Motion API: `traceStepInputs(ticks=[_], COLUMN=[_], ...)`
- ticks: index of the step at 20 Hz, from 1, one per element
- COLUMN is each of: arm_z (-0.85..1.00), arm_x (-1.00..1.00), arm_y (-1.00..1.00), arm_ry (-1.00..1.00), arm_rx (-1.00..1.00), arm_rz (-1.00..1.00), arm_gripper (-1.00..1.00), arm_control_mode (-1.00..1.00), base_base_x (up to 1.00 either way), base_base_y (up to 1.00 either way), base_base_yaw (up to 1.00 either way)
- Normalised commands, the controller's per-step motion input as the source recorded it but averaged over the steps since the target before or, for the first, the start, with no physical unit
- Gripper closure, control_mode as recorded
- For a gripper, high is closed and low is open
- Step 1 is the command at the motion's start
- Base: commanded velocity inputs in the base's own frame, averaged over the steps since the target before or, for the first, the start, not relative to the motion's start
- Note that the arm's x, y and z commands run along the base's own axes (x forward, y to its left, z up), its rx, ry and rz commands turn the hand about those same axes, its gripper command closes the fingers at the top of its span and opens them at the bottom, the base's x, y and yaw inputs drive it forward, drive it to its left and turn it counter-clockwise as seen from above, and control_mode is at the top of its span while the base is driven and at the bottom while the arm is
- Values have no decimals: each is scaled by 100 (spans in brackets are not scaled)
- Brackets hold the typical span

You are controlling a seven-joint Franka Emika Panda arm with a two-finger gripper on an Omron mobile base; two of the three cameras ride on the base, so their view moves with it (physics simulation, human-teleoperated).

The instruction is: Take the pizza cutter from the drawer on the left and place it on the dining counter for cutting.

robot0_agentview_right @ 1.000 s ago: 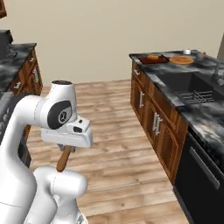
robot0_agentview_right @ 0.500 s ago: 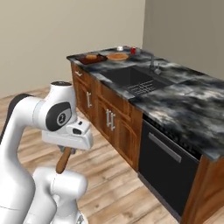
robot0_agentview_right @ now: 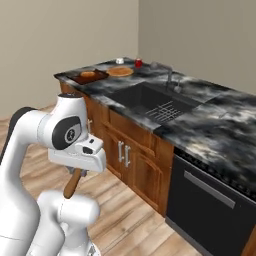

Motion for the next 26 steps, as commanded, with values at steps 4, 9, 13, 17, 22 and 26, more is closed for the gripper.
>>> traceStepInputs(ticks=[4, 9, 13, 17, 22, 26], arm_z=[0, 0, 0, 0, 0, 0], arm_x=[0, 0, 0, 0, 0, 0], arm_y=[0, 0, 0, 0, 0, 0], arm_ry=[0, 0, 0, 0, 0, 0], arm_rx=[0, 0, 0, 0, 0, 0], arm_rz=[0, 0, 0, 0, 0, 0], arm_gripper=[100, 100, 100, 100, 100, 100], arm_control_mode=[100, 100, 100, 100, 100, 100], base_base_x=[100, 100, 81, 41, 4, -4], base_base_y=[93, 100, 100, 100, 100, 100], base_base_yaw=[-29, -32, -36, -37, -46, -42])
